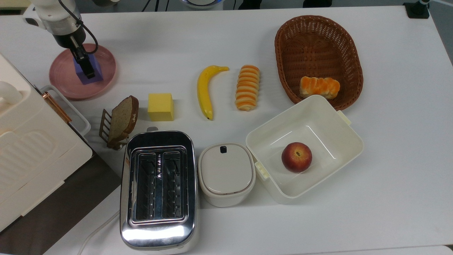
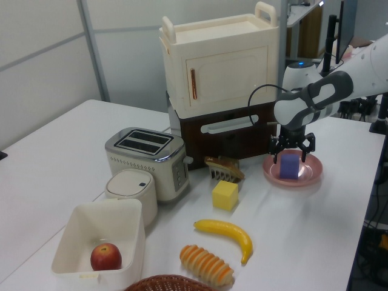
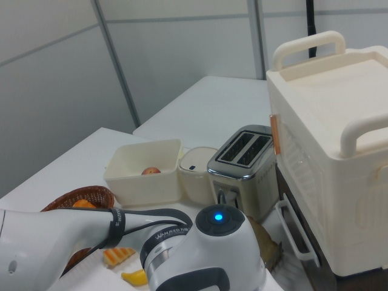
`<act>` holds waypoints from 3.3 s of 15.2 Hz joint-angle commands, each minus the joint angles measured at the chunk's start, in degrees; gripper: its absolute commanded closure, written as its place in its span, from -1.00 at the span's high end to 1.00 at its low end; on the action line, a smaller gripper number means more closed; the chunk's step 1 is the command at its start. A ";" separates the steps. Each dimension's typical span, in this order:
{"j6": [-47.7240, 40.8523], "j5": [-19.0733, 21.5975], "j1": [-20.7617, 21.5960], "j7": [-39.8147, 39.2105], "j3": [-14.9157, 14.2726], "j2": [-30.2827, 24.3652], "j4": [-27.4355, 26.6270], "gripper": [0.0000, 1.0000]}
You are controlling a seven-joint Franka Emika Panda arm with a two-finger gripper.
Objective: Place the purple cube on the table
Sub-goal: 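Lift the purple cube off the plate and carry it beside the butter, then lower the purple cube onto the table and open the gripper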
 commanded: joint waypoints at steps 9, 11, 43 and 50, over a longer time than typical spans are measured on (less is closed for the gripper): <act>3.19 -3.39 0.14 0.18 -0.15 -0.44 -1.76 -0.42; 3.19 -3.39 0.22 0.09 -0.15 -0.53 -1.76 -0.42; -12.54 -4.79 14.64 -2.81 10.57 -10.36 -1.93 -0.33; -11.66 -5.14 14.02 -2.90 10.57 -11.16 -4.75 -0.33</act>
